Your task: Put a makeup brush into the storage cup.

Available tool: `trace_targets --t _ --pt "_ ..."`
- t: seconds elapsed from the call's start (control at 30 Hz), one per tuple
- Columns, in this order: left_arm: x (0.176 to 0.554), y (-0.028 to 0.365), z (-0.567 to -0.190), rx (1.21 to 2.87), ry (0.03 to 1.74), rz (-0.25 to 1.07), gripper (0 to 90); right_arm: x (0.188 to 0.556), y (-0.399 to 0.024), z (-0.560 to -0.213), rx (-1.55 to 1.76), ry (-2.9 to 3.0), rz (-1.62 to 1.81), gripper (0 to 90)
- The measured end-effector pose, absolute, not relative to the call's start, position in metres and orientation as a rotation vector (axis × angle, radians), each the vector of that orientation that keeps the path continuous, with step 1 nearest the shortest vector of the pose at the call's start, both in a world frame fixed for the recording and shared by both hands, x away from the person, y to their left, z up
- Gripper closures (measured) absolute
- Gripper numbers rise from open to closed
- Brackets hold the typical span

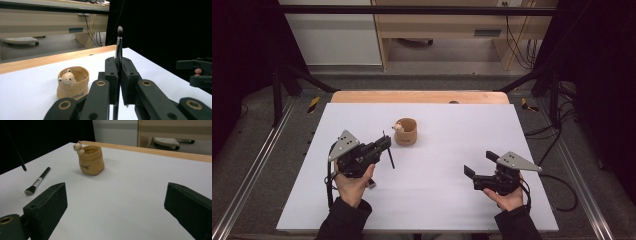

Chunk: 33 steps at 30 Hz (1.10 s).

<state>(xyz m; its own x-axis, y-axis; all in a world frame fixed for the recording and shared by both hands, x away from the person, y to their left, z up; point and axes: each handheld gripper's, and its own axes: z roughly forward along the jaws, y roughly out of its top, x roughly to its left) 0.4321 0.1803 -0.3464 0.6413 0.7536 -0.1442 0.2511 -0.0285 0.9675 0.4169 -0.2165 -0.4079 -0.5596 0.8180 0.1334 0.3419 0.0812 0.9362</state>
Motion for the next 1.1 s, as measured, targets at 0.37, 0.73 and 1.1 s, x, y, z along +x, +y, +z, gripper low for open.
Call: trace_targets --t 0.37,0.73,1.1 --pt "0.444 0.179 -0.331 1.595 0.844 0.526 84.3 0.414 -0.233 -0.412 1.167 1.902 1.445 5.2" --pt "0.463 0.173 -0.324 1.613 0.845 0.54 84.4 0.413 -0.242 -0.414 1.178 1.884 1.408 4.9" --pt "0.484 0.164 -0.318 1.631 0.851 0.559 84.4 0.411 -0.247 -0.415 1.182 1.878 1.387 4.6"
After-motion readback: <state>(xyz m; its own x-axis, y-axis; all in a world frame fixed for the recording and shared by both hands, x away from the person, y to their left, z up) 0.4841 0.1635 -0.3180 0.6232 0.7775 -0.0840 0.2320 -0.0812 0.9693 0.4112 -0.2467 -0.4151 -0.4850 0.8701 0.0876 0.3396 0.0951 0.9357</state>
